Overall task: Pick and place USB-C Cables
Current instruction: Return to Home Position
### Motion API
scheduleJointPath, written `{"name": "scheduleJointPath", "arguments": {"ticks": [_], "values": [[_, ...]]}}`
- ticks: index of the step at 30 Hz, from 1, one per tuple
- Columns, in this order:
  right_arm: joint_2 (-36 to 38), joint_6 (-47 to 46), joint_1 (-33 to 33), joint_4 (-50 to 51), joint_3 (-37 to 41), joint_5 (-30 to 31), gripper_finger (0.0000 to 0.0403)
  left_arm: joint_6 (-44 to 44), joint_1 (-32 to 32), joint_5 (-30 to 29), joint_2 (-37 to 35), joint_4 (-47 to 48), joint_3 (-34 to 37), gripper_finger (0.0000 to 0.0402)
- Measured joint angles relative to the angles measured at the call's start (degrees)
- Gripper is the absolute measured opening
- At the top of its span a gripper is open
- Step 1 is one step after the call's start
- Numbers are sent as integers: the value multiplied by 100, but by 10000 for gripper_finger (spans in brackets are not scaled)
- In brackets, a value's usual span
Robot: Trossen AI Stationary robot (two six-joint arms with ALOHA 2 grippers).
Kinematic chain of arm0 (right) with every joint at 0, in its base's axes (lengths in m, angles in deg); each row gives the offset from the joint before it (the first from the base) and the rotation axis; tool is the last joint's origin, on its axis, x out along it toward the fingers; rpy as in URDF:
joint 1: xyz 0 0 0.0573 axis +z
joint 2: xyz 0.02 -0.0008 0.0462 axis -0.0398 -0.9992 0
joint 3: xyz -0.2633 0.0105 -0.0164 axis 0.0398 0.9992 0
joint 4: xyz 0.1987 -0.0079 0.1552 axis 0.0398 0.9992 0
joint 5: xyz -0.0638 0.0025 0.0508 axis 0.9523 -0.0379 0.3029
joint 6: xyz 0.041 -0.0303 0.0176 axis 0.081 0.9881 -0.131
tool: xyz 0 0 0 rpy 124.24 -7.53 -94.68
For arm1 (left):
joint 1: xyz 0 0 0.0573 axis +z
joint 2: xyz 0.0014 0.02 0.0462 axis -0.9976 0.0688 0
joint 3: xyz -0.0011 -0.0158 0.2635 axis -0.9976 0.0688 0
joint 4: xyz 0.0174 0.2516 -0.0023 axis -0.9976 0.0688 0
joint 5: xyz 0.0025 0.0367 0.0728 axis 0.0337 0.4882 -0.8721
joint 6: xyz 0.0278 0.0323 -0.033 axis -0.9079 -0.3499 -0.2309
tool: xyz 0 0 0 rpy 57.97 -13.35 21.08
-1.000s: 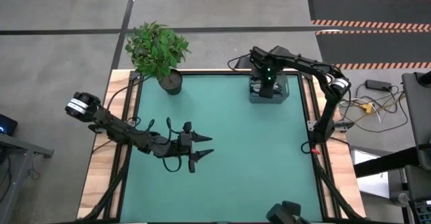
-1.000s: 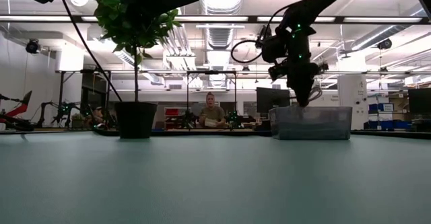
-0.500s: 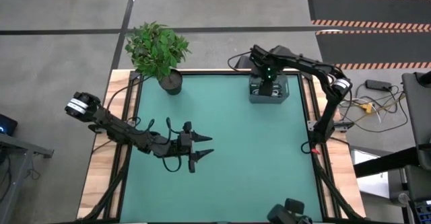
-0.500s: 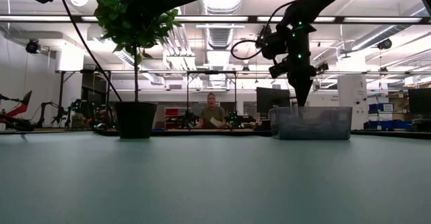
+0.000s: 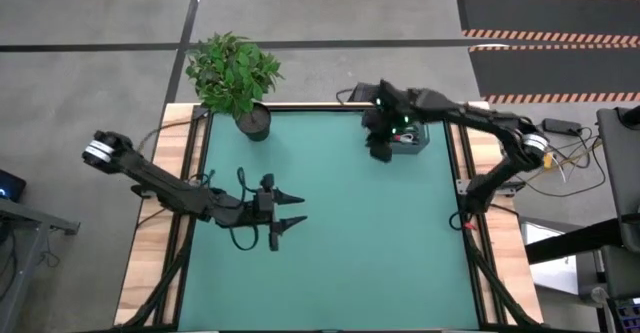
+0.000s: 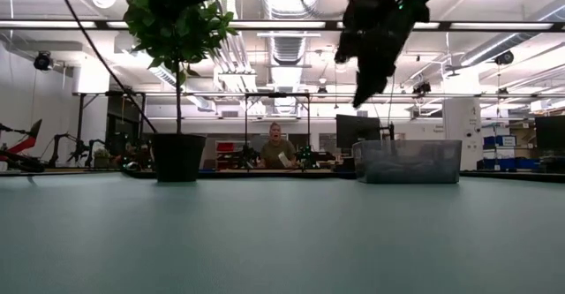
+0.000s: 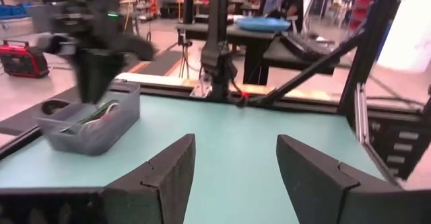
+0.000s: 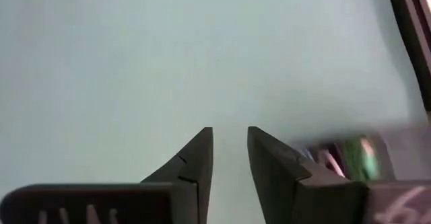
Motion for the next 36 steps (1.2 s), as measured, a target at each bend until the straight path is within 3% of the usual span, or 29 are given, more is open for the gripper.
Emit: {"name": "scheduleJointPath", "arguments": {"ticks": [5,13,24,28,36], "values": [[762,-322,973,-2050,1167,-9,67,-157,0,-2,-985,1415,20,193],[1705,-434,2060,-4901,3009,35,48,-540,2,318,-2106,2566,497,193],[3020,-446,2172,-5808,4271,63,27,-300,2,355,-4199,2299,1983,185],[3443,-496,2169,-6024,4639,63,26,-229,2,355,-4806,1918,2555,142],[4081,-586,2169,-6012,5045,66,26,-321,2,317,-6077,1922,3289,21]]}}
